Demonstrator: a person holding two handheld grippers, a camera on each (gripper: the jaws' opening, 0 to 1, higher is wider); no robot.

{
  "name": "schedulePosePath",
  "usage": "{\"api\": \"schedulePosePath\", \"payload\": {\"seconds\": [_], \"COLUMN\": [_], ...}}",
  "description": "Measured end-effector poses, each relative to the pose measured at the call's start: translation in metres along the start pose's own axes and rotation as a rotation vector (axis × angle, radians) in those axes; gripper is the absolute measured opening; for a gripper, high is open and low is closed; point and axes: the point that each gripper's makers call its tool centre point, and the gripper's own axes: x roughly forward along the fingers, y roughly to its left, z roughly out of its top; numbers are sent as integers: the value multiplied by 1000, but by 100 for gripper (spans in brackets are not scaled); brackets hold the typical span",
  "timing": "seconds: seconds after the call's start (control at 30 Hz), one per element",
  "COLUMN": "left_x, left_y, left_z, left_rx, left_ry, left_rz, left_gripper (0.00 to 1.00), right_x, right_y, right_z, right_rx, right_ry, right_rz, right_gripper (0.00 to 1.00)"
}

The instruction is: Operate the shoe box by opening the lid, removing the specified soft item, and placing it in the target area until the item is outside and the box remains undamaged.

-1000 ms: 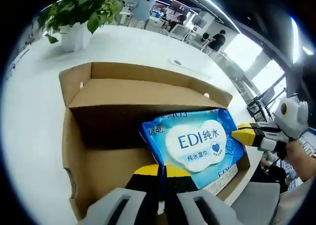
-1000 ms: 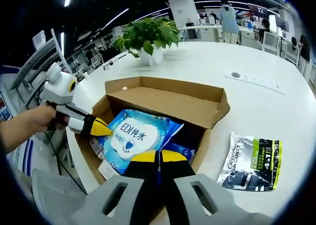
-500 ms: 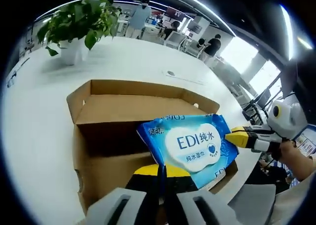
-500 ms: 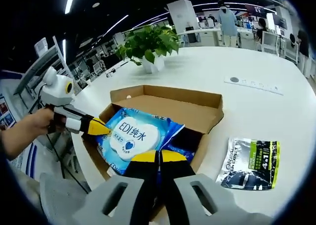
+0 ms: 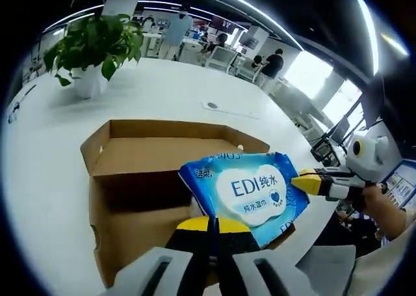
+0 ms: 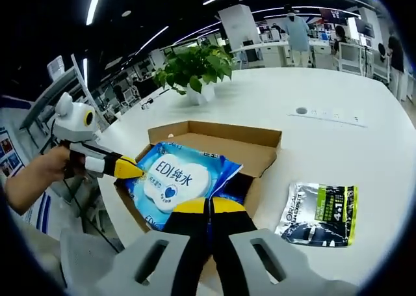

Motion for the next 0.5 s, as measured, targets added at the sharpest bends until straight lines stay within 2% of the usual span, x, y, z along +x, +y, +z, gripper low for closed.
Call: {"api": "schedulePosePath", "payload": {"seconds": [0.5], "left_x": [14], "left_y": [-41], "left_z": [11], "left_rx": [35], "left_ry": [-17], "left_rz": [-29], "left_gripper": [0], "right_x": [-34], "right_y": [-28], "right_z": [3], "right_rx": [28], "right_ry": [-26], "right_rz": [-39], "right_gripper": [0]}}
